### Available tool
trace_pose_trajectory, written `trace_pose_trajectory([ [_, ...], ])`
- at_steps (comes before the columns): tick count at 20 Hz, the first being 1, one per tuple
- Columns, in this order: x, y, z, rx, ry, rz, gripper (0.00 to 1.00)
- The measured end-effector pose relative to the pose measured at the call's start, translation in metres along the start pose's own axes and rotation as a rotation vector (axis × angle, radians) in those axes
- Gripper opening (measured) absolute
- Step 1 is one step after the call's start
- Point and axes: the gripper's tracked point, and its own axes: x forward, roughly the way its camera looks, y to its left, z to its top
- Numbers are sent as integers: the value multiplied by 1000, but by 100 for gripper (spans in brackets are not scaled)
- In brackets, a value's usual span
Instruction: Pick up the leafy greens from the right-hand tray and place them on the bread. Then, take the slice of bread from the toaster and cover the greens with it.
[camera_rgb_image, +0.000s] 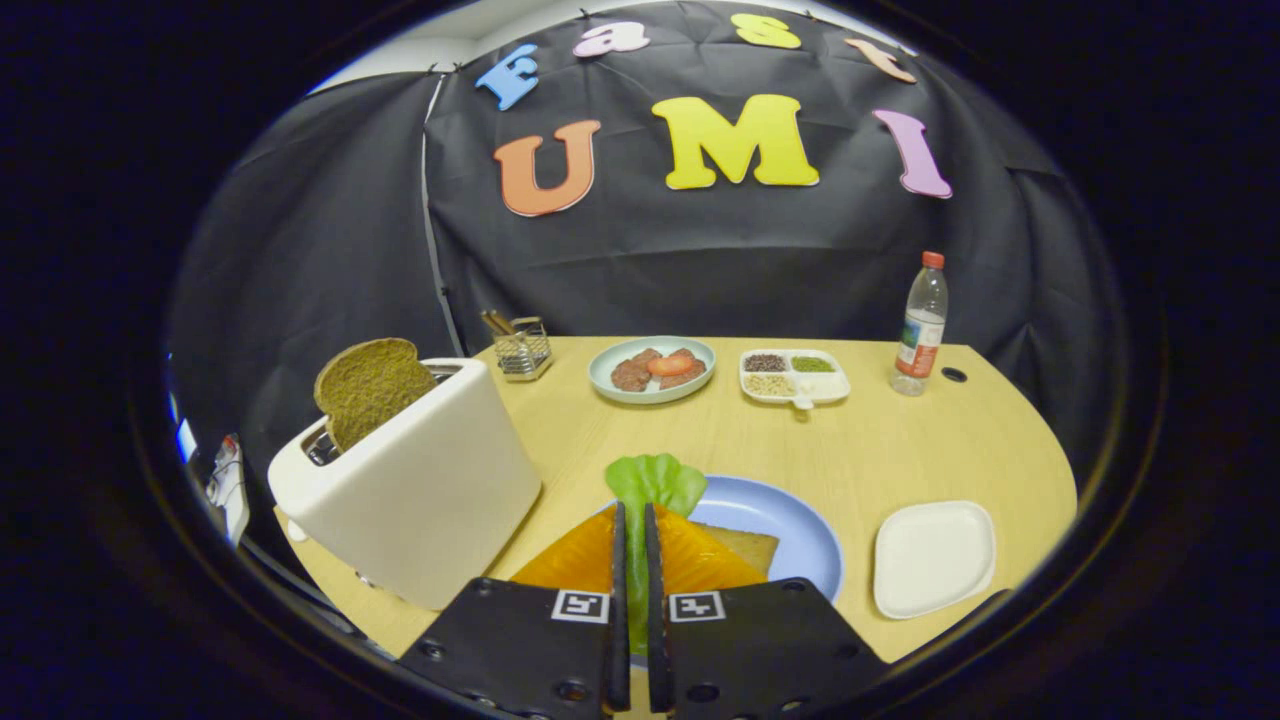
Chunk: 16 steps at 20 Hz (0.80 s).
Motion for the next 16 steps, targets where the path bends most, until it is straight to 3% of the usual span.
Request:
trace_pose_trajectory([
  [2, 8, 4, -5, -2, 10, 2, 8],
  [3, 8, 6, -6, -8, 13, -1, 15],
  [5, 12, 5, -9, -26, 15, -15, 18],
  [12, 10, -6, -11, -28, -4, -48, 55],
  [14, 12, -11, -19, -14, 7, -55, 70],
  [16, 16, -13, -32, 12, 42, -54, 74],
])
